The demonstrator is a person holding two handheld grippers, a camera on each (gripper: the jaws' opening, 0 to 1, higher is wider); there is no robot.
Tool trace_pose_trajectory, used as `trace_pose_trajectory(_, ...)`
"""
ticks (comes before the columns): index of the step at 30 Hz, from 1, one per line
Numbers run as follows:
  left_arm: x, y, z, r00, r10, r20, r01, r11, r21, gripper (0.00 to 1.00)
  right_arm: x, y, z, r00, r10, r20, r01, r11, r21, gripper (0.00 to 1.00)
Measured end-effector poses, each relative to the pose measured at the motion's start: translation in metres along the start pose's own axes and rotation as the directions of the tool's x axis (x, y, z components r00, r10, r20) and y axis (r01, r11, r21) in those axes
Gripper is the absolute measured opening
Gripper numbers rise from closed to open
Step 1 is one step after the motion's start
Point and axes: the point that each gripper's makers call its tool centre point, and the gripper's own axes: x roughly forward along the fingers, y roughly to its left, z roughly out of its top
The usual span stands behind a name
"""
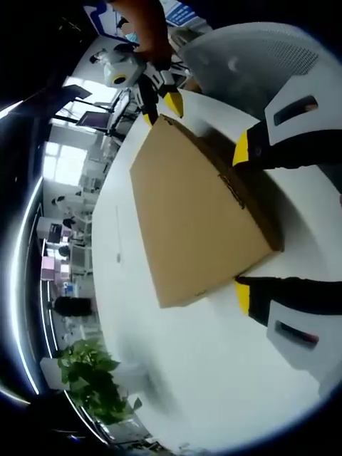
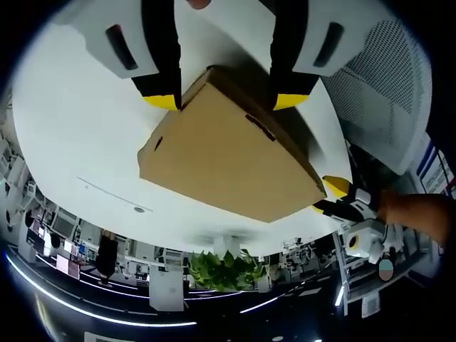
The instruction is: Operate the shoe box by opening the lid, removing the specified soft item, and placing it in the target area until the item is outside and the box remains undamaged.
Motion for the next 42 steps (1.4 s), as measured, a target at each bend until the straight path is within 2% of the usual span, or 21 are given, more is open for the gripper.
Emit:
trace_pose_trajectory(15,-0.012,0.000,0.017,1.000,0.009,0.019,-0.009,1.000,-0.001,0.60,-0.013,0.001,0.018,0.999,0.004,0.033,-0.004,1.000,-0.014,0.46)
trace_pose_trajectory(21,-0.015,0.000,0.024,1.000,0.007,0.023,-0.007,1.000,-0.008,0.59,-0.016,-0.002,0.024,0.999,0.003,0.036,-0.002,0.999,-0.043,0.44)
trace_pose_trajectory(34,-0.022,0.002,0.040,0.998,-0.002,0.066,0.005,0.999,-0.042,0.59,-0.022,-0.007,0.037,0.998,-0.005,0.061,0.009,0.998,-0.065,0.41)
trace_pose_trajectory(42,-0.025,0.004,0.055,0.995,0.000,0.101,0.005,0.999,-0.051,0.59,-0.024,-0.014,0.053,0.995,-0.021,0.096,0.029,0.996,-0.082,0.40)
